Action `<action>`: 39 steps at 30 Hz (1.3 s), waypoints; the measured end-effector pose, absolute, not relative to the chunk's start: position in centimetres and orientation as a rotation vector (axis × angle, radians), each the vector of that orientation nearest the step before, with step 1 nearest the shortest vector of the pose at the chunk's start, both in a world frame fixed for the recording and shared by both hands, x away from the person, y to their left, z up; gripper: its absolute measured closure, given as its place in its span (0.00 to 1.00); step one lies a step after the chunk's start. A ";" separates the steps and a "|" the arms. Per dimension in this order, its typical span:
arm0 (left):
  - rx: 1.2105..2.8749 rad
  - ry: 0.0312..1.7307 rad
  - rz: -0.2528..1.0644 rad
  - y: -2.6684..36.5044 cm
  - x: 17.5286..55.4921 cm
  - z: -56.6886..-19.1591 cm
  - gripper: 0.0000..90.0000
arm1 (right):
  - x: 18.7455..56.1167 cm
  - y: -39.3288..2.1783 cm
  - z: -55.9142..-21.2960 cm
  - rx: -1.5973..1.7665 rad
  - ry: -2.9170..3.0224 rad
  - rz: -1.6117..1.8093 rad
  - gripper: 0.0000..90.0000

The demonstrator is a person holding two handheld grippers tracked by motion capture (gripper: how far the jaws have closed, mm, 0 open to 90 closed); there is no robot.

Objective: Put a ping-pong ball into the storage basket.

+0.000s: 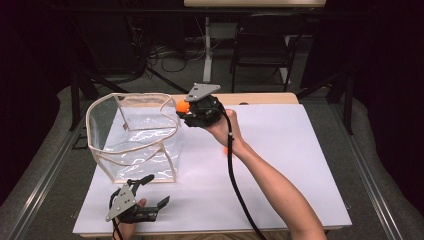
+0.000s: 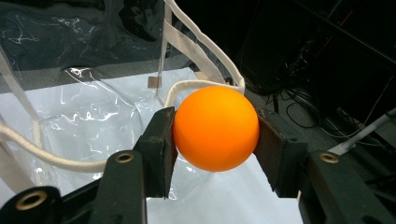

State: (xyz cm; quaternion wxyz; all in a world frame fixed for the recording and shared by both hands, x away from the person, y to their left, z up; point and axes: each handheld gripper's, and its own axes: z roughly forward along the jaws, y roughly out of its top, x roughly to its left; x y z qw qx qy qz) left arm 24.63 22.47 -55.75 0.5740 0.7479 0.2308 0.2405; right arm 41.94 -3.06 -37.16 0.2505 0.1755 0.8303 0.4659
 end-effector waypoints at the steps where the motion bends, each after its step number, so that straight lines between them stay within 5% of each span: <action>1: 1.752 0.542 0.563 22.5 24.6 -55.8 0.17 | 42.0 -3.0 -37.1 0.478 2.258 1.270 0.57; 39: 1.747 0.542 0.562 22.5 24.6 -55.8 0.17 | 41.5 -0.9 -35.5 0.419 2.239 1.297 0.57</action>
